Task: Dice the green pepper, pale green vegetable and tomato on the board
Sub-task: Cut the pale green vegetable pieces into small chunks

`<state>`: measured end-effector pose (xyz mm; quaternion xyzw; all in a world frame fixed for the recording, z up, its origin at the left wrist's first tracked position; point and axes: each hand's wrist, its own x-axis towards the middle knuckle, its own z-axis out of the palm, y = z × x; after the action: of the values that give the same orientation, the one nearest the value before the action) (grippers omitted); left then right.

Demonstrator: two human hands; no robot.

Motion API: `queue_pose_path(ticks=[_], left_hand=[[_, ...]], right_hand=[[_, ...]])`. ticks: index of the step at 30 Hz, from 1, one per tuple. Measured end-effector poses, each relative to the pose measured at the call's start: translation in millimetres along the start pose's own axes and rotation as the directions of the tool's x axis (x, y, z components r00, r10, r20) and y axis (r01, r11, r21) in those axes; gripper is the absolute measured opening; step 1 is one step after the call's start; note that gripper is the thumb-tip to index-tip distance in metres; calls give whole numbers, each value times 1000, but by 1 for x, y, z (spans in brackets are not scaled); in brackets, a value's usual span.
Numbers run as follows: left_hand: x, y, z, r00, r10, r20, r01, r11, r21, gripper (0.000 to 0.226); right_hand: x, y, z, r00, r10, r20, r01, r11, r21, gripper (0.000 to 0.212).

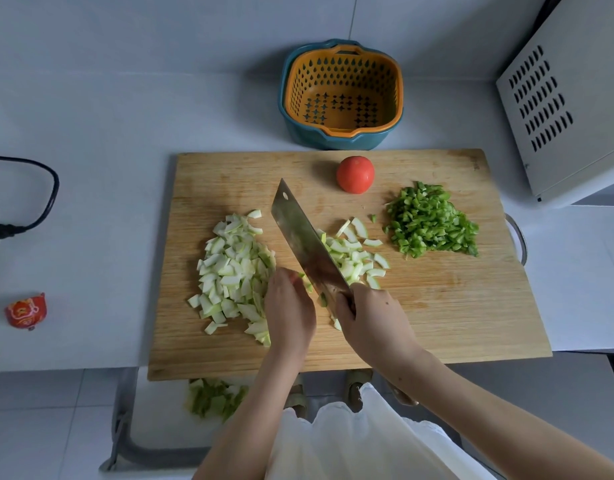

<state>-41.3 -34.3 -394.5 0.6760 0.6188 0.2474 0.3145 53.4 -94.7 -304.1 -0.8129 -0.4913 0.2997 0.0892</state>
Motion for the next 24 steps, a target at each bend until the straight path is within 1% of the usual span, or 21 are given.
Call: queue_pose_path(ticks=[4, 8, 12, 17, 20, 24], left_hand=[[1, 1, 0, 999, -42, -3, 42, 999, -25, 8], [2, -1, 3, 999, -33, -23, 33, 999, -21, 12], [0, -1, 4, 998, -18, -56, 16, 999, -38, 19], [0, -5, 6, 998, -34, -50, 32, 998, -52, 16], [0, -4, 5, 997, -35, -72, 29, 997, -78, 15], [-3, -1, 2, 995, -44, -91, 37, 996, -77, 13]], right_hand=[[1, 1, 2, 1000, 10, 20, -9, 1000, -17, 38], [3, 0, 2, 1000, 7, 24, -6, 1000, -30, 39], [4, -2, 3, 999, 5, 33, -3, 998, -56, 35], [9, -5, 4, 998, 13, 61, -8, 997, -75, 41], [17, -9, 12, 997, 16, 75, -10, 997, -78, 40], [21, -8, 16, 998, 13, 54, -10, 999, -48, 38]])
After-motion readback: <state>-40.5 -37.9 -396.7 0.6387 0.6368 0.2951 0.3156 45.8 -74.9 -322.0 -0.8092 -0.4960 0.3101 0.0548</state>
